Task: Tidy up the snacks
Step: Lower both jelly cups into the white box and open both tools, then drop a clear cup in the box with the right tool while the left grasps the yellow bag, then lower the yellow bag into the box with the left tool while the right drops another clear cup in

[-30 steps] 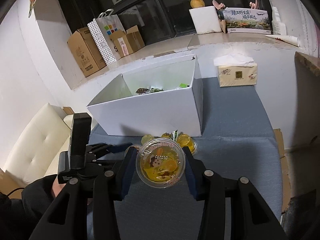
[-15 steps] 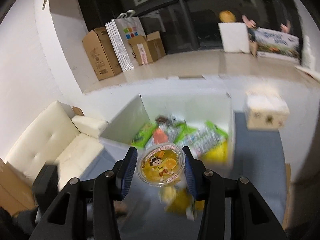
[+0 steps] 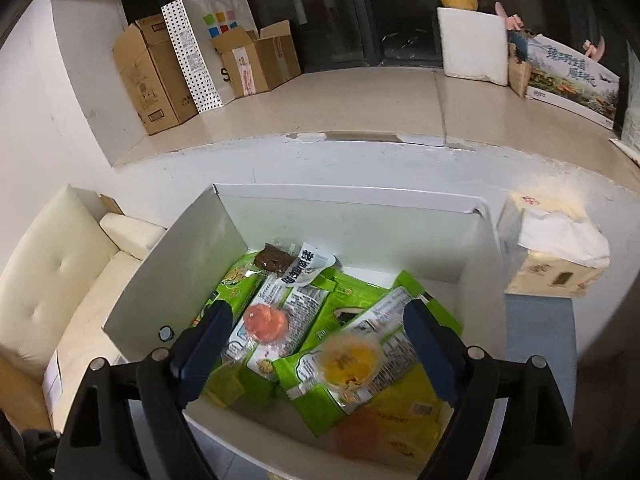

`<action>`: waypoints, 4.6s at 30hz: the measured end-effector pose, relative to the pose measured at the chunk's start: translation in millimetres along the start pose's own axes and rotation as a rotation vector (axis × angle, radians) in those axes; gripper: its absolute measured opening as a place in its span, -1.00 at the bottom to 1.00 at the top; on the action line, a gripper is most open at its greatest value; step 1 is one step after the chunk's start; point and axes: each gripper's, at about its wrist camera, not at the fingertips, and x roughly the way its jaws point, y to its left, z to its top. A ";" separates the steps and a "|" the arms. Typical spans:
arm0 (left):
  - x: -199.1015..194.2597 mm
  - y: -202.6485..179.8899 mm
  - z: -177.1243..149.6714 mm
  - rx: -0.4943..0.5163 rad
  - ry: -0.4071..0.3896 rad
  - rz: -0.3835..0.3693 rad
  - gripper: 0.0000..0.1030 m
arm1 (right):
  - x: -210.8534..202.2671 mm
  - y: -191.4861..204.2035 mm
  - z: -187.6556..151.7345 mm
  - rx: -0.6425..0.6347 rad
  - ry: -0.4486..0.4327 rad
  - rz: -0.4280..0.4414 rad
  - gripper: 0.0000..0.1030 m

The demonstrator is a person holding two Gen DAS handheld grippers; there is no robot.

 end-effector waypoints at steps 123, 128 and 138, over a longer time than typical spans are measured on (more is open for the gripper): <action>17.3 -1.9 69.9 0.053 -0.093 -0.029 -0.06 | -34.1 10.6 -184.7 -0.052 0.084 0.116 -0.32; 15.4 -1.1 70.9 0.051 -0.098 -0.029 -0.06 | -54.8 14.9 -170.8 -0.068 0.037 0.119 -0.32; 26.7 11.6 134.7 0.073 -0.153 0.020 -0.06 | -115.8 10.3 -68.9 -0.113 -0.191 0.069 -0.32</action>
